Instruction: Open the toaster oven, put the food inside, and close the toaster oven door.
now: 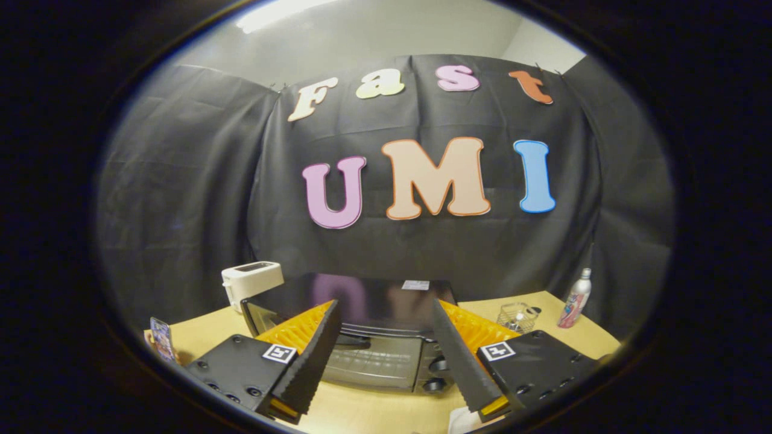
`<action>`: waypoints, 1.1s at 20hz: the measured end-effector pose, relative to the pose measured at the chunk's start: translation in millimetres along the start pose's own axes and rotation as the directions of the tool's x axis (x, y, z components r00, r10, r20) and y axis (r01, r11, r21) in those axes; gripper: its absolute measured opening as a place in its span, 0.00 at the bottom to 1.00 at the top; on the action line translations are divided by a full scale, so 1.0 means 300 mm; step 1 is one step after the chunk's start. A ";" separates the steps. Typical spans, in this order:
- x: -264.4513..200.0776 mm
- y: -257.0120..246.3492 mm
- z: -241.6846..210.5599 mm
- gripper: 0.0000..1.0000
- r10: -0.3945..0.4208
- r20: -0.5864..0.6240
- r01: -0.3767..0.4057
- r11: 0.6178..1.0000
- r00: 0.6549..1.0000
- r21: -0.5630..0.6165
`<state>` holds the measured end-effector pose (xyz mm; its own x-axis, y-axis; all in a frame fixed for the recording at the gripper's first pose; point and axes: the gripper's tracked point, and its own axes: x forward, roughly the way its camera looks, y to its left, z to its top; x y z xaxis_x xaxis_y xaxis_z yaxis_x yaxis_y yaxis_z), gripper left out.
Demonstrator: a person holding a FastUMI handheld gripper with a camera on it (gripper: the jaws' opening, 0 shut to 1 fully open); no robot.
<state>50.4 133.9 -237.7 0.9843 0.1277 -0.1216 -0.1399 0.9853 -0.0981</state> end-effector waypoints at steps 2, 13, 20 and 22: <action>0.030 0.052 -0.025 0.95 0.020 0.010 -0.020 1.000 1.000 0.010; 0.213 0.175 -0.139 0.94 0.026 0.001 -0.026 0.998 1.000 0.055; 0.165 0.182 -0.139 0.93 0.013 0.072 -0.018 0.997 0.997 0.069; 0.124 0.189 -0.146 0.93 0.013 0.078 -0.019 0.997 0.997 0.077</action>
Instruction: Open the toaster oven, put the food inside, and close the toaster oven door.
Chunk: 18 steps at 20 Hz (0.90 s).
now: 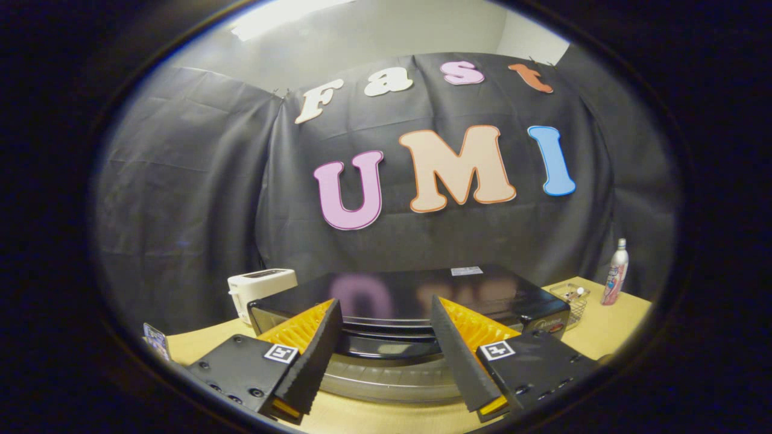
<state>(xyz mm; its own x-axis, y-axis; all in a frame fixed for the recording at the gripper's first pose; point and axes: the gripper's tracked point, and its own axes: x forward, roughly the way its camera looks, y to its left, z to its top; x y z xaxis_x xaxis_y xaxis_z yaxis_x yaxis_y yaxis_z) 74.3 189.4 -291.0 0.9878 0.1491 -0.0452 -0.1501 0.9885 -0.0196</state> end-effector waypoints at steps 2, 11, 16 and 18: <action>-0.048 0.007 -0.008 0.93 0.002 -0.003 -0.003 1.000 1.000 -0.016; -0.304 0.042 -0.116 0.93 0.035 -0.081 -0.038 0.999 0.996 -0.038; -0.390 0.043 -0.201 0.93 0.035 -0.192 -0.039 0.999 0.981 -0.013; -0.408 0.044 -0.224 0.93 0.038 -0.229 -0.040 0.999 0.973 -0.005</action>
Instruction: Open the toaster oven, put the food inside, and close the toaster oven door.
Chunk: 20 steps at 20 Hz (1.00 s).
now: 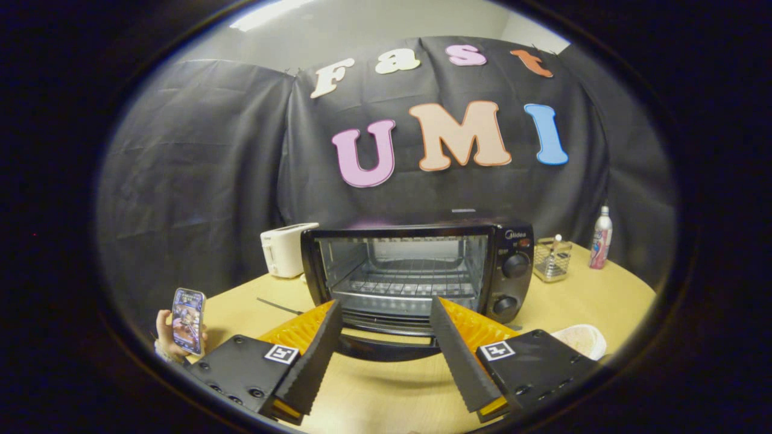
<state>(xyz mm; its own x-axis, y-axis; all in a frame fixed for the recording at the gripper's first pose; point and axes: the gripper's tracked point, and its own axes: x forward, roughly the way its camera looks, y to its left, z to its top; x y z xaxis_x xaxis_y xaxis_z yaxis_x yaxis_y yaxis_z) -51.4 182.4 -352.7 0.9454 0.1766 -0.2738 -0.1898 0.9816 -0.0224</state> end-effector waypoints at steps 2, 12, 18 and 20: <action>-0.013 0.000 -0.034 0.93 -0.002 -0.042 0.002 1.000 0.999 0.010; -0.045 -0.010 -0.197 0.92 -0.004 -0.179 0.018 0.997 0.984 0.076; -0.022 -0.021 -0.323 0.92 -0.019 -0.281 0.043 0.996 0.960 0.078; -0.013 -0.023 -0.318 0.92 -0.027 -0.262 0.044 0.997 0.965 0.059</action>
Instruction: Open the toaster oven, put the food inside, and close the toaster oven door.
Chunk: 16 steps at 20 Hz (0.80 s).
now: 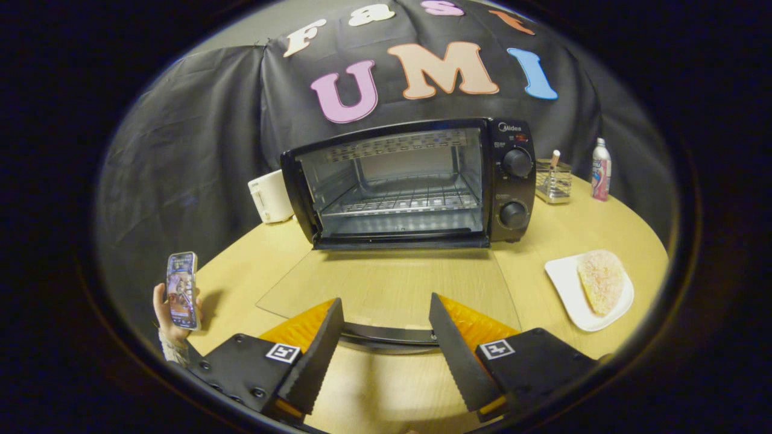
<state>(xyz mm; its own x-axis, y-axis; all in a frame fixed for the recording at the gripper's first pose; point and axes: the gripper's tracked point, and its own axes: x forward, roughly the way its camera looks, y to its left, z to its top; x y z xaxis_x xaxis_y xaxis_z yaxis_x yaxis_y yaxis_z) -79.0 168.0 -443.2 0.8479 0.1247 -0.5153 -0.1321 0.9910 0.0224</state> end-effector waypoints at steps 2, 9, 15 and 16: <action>-0.005 -0.003 0.004 0.92 0.008 0.012 -0.008 1.000 1.000 -0.001; -0.071 -0.033 0.134 0.90 0.092 0.063 -0.102 0.979 0.994 0.176; -0.174 -0.252 0.269 0.87 -0.029 0.142 0.010 0.991 0.989 0.135; -0.190 -0.306 0.277 0.87 -0.061 0.141 0.042 0.990 0.988 0.135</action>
<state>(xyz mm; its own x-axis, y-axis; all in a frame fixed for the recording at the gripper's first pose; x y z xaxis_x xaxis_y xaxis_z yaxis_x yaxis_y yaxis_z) -72.5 74.1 -344.6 0.9184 0.0698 -0.3895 -0.0262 0.9929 0.1163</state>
